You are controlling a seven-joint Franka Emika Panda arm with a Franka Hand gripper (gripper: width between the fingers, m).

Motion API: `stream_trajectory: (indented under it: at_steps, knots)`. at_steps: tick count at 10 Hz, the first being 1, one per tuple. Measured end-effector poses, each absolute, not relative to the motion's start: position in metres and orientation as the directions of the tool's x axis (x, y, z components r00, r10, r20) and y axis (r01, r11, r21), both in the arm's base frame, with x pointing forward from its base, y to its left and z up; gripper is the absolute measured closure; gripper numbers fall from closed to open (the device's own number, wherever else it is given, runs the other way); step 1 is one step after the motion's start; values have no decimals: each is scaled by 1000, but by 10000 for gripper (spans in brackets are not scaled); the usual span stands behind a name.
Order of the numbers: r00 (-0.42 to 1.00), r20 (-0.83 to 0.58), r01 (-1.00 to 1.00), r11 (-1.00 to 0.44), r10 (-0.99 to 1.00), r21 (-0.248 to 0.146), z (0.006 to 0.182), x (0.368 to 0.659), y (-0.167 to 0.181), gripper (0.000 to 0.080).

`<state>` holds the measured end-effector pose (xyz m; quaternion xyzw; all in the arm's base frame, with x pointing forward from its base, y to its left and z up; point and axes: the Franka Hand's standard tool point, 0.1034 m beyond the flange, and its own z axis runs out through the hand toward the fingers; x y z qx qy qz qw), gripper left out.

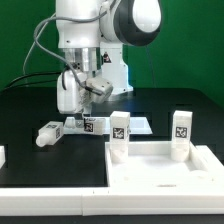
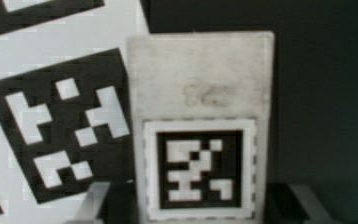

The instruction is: Assemble square table

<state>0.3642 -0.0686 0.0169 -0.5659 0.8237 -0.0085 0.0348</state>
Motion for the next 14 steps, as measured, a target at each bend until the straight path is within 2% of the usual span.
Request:
stream_trajectory:
  at_steps: [2,3,4,5,6,10,11,14]
  knots:
    - [-601,-57,-797,604,-797,-32,10,368,-82,514]
    - [-728,-68,-682,731,-682,-35,10,375,-91,514]
    - [-817,-67,-570,820,-572,-50,9,376,-93,514]
    - [-912,-68,-399,913,-405,-85,10,376,-95,514]
    - [-950,-72,-295,948,-304,-118,10,373,-94,514]
    - [-986,-99,-124,986,-135,-116,10,370,-97,514]
    - [-992,-111,-42,988,-58,-146,15,365,-95,514]
    - [-991,-111,-48,977,-72,-207,21,363,-74,514]
